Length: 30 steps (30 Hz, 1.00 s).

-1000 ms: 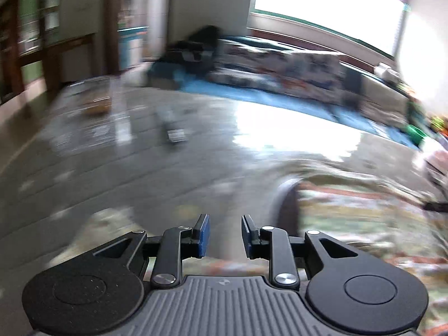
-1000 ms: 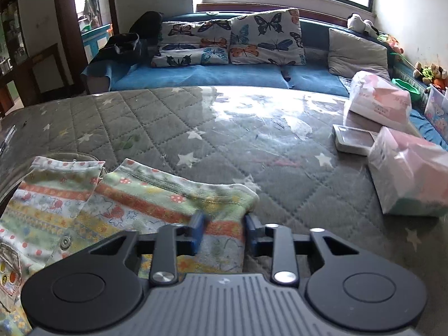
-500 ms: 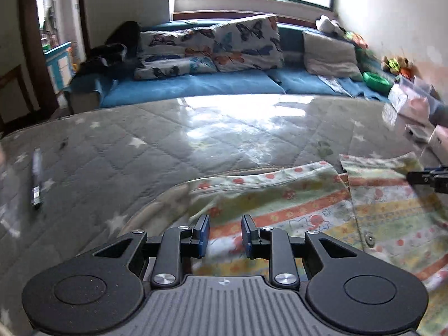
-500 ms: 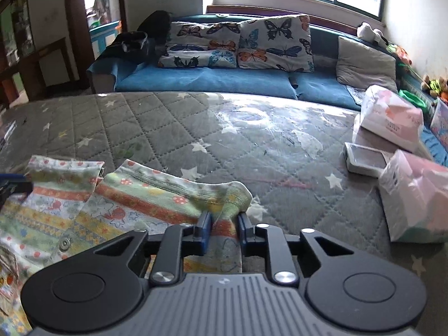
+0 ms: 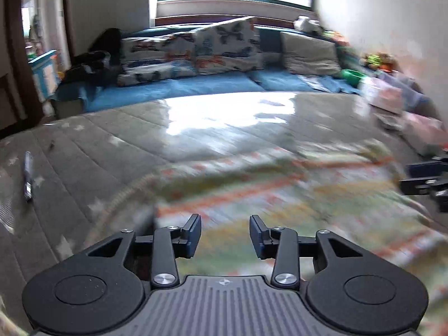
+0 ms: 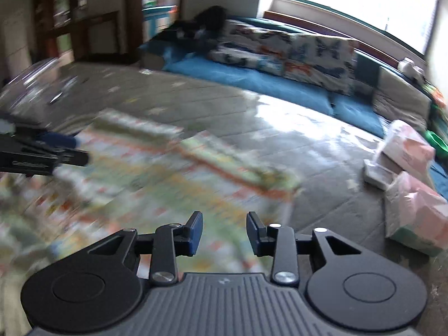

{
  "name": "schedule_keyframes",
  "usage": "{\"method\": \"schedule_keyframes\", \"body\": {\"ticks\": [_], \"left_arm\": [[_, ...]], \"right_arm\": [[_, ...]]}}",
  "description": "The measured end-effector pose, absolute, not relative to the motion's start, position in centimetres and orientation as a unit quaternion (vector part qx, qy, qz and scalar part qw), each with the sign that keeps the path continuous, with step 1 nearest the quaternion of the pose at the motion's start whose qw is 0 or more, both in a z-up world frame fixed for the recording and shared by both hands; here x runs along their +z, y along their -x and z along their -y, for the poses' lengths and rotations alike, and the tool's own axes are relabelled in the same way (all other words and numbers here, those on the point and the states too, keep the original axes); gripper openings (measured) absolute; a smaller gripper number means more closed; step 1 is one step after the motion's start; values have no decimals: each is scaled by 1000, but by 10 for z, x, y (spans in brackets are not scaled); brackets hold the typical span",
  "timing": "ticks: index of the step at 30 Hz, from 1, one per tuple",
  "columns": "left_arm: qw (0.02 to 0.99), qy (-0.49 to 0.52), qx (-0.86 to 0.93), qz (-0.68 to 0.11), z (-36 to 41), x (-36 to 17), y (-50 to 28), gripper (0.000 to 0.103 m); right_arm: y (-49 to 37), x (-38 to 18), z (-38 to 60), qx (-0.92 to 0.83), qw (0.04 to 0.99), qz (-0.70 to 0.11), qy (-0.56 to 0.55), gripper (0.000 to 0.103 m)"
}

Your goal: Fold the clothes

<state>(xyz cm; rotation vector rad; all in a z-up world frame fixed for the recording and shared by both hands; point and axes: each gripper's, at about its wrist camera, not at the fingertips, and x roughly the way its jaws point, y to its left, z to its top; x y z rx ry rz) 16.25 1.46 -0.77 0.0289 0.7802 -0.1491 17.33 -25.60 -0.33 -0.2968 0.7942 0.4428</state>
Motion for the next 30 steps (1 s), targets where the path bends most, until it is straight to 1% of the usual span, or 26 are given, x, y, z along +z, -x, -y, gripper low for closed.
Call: {"method": "schedule_keyframes", "body": {"ticks": [6, 12, 15, 18, 23, 30], "left_arm": [[912, -47, -131, -385, 19, -11, -113, 42], [905, -55, -165, -388, 34, -18, -77, 41], [907, -35, -169, -385, 28, -14, -61, 42], [901, 0, -174, -398, 18, -16, -46, 42], [909, 34, -154, -386, -6, -5, -22, 44], [922, 22, -139, -361, -21, 14, 10, 46]], "right_arm": [[-115, -11, 231, 266, 864, -388, 177, 35], [-73, -17, 226, 285, 851, -391, 206, 35], [-56, -9, 228, 294, 850, -381, 212, 35], [-43, 0, 228, 304, 852, -370, 210, 35], [-19, 18, 220, 338, 852, -349, 196, 34], [4, 17, 193, 394, 830, -350, 184, 34]]}}
